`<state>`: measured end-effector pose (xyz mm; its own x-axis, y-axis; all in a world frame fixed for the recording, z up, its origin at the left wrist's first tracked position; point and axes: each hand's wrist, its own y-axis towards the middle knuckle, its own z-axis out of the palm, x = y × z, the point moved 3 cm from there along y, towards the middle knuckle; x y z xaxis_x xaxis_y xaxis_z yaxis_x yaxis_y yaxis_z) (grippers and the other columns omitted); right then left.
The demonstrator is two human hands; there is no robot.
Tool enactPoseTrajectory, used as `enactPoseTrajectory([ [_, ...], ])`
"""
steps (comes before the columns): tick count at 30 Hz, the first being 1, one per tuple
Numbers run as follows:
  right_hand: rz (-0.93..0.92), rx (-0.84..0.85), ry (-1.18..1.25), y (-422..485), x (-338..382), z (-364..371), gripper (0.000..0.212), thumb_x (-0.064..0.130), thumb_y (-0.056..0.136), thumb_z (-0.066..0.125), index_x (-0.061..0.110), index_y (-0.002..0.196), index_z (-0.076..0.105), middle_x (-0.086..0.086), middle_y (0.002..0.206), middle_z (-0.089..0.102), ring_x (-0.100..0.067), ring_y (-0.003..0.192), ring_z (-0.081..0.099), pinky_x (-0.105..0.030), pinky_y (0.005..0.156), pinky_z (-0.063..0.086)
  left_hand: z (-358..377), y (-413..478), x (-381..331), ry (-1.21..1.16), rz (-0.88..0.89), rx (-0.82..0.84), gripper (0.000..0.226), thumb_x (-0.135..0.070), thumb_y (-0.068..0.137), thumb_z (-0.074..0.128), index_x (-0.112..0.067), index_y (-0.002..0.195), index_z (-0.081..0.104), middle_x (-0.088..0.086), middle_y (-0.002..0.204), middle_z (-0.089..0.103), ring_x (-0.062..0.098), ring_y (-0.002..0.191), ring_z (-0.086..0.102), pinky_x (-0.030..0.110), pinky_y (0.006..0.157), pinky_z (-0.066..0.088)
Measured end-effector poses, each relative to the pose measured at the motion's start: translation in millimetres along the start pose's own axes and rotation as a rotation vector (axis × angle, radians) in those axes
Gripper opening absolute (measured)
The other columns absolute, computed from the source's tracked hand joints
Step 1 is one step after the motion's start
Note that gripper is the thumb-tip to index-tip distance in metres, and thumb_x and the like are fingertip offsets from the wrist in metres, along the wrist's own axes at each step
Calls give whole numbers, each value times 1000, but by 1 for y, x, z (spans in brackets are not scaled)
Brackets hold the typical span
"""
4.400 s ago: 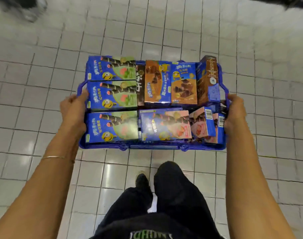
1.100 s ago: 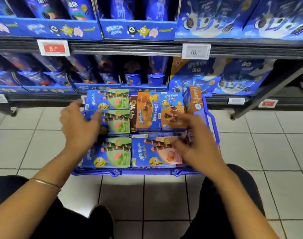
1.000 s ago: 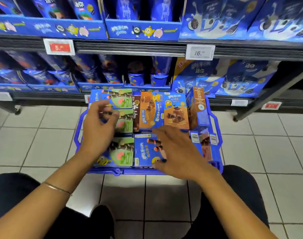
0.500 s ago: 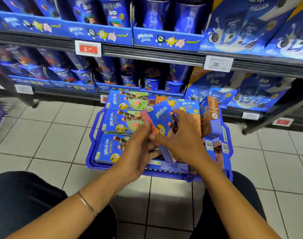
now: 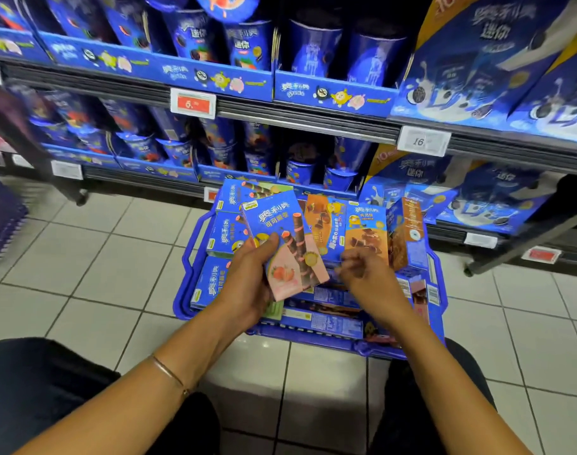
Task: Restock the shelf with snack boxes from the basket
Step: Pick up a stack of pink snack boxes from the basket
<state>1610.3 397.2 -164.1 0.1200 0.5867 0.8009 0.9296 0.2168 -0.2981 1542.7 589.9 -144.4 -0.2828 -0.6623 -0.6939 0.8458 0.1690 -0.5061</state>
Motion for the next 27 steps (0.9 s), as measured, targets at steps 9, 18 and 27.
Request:
enactPoseTrajectory([
  [9,-254,117,-719,-5,-15,32,37,36,88,71,24,122,59,2,122,53,-24,122,47,-39,93,47,-13,-1,-2,-112,-88,9,33,-40,106,57,-16,126,69,14,120,79,33,100,80,48,71,66],
  [18,-323,66,-842,-7,-17,35,46,47,92,65,30,133,57,3,124,51,-22,124,42,-40,95,38,-15,-2,-6,-108,-63,-45,42,-53,109,47,-21,120,73,12,116,80,31,95,81,46,66,66],
  [27,-273,-37,-369,-20,12,-11,21,36,94,66,30,114,60,7,107,66,-22,100,63,-40,80,52,-16,-4,-48,-22,122,-53,55,-63,107,41,-26,113,82,10,123,78,32,106,78,50,79,66],
])
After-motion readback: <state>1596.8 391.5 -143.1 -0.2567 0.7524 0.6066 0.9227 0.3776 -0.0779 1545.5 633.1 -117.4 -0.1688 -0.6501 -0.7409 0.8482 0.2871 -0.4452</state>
